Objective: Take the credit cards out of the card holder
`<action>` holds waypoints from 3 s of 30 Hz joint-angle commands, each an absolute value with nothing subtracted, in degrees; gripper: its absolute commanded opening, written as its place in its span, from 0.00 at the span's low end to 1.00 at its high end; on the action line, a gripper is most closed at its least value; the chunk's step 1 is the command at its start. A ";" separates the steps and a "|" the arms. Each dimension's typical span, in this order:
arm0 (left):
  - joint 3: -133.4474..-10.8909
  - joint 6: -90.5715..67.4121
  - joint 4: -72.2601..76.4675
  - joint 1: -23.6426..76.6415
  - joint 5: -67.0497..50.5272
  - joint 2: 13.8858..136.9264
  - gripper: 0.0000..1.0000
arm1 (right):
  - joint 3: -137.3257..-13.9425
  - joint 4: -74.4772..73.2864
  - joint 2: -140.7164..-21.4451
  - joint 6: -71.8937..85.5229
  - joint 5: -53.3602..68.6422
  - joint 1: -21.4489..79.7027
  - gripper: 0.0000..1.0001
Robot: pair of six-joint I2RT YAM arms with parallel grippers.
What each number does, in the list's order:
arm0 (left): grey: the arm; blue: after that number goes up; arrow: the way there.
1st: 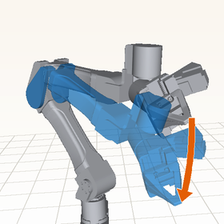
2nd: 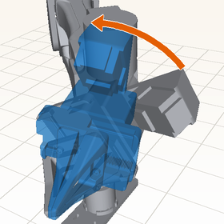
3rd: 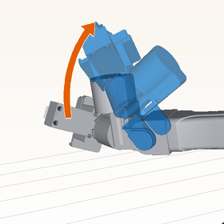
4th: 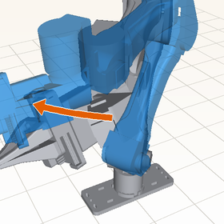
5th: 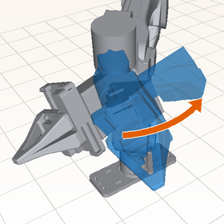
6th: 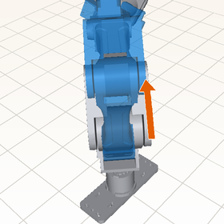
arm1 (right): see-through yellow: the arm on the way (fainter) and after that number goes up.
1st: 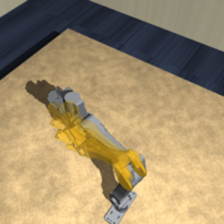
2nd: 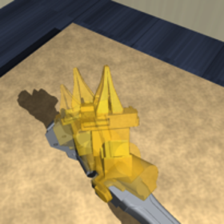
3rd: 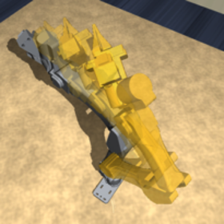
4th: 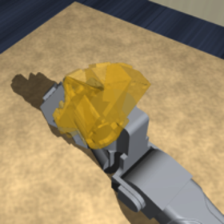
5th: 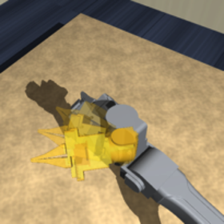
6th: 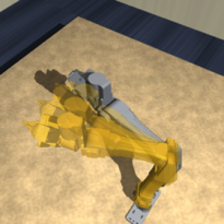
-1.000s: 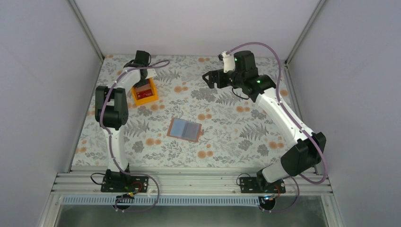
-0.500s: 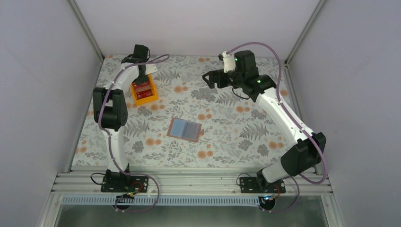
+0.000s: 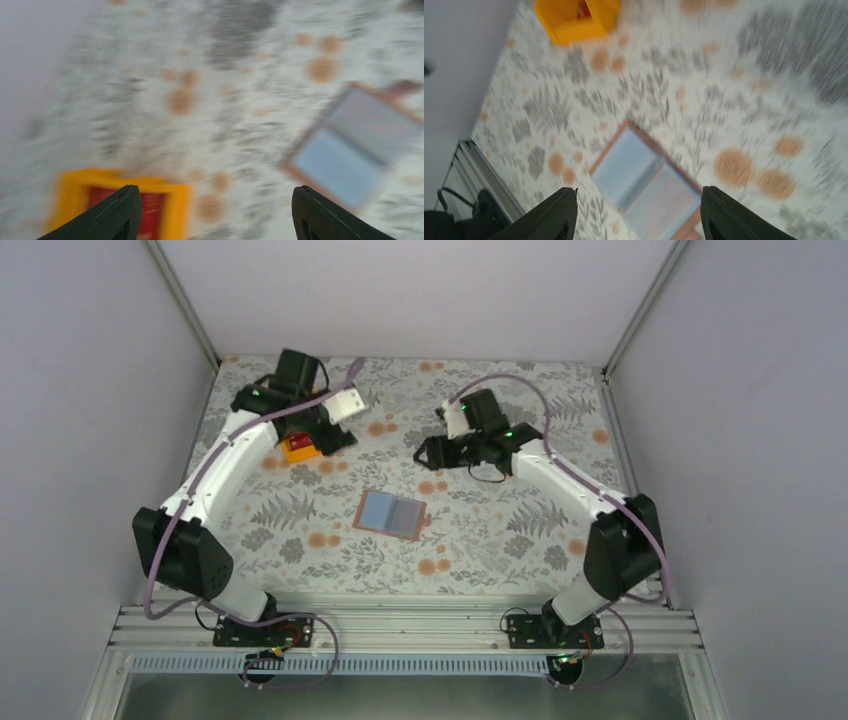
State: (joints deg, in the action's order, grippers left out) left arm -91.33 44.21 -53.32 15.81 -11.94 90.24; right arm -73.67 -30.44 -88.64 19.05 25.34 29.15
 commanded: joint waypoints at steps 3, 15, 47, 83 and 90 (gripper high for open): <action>-73.12 31.27 -51.13 16.74 -34.13 90.23 0.80 | -65.91 -25.95 -92.82 27.20 26.27 35.83 0.61; -57.02 12.10 -35.11 16.67 -45.40 97.57 0.94 | -57.45 -18.86 -101.25 33.38 28.58 39.37 0.56; -56.25 7.92 -32.43 15.95 -54.48 106.98 0.54 | -65.36 -12.86 -108.19 29.94 38.54 39.46 0.06; -82.87 33.34 -59.65 12.04 -72.69 88.76 0.53 | -75.89 -19.59 -80.43 8.59 51.55 33.00 0.04; -86.19 33.77 -61.56 12.06 -70.94 86.92 0.03 | -78.91 -23.15 -80.10 5.40 50.13 32.81 0.23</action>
